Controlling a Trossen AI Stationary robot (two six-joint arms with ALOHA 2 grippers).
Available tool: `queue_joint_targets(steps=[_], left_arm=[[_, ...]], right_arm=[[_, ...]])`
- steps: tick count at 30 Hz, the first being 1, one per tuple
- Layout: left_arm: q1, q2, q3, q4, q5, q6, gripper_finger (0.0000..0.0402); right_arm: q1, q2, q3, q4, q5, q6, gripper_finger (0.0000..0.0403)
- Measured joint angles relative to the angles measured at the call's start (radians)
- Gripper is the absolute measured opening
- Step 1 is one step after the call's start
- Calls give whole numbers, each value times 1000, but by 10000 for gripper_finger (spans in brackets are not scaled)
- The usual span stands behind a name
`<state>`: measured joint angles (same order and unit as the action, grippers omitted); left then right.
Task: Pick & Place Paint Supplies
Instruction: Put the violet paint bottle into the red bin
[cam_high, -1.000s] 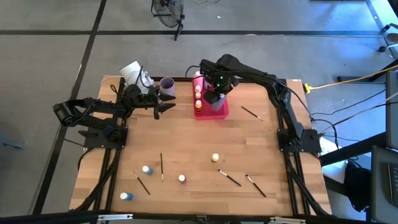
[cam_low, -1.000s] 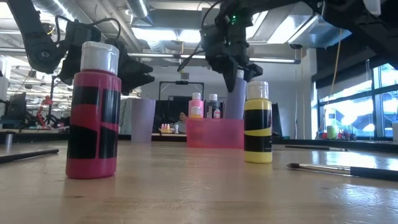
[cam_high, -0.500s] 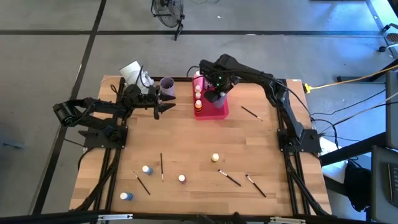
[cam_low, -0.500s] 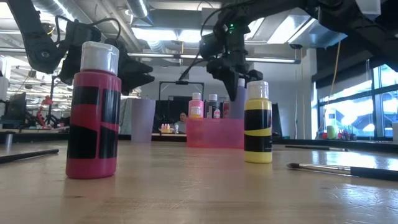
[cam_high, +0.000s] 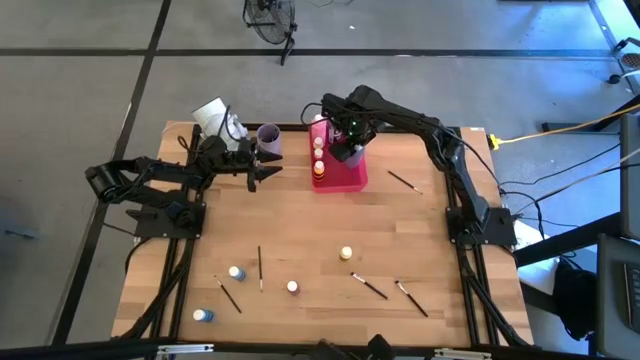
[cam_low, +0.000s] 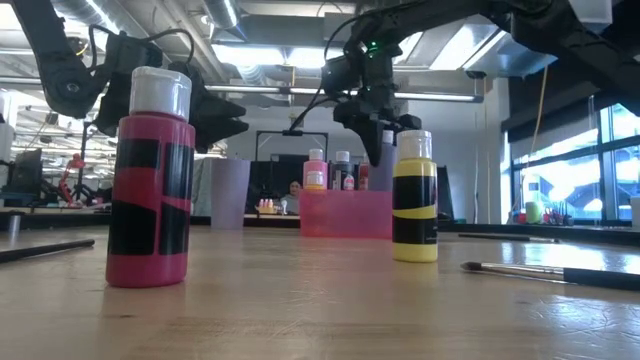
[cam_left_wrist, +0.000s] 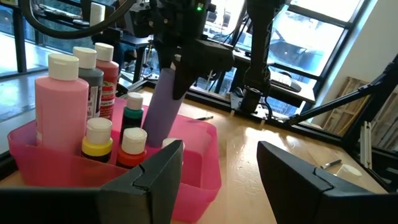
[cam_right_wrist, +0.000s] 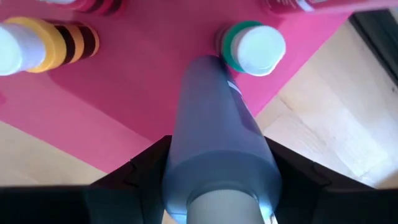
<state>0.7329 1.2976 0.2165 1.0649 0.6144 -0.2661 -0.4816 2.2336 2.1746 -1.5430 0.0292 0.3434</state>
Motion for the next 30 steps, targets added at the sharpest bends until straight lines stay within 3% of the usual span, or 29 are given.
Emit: queue_joint_targets(steps=[30], left_arm=[[0, 0, 0, 0, 0, 8, 203]], right_arm=[[-29, 18, 0, 43, -13, -20, 216]])
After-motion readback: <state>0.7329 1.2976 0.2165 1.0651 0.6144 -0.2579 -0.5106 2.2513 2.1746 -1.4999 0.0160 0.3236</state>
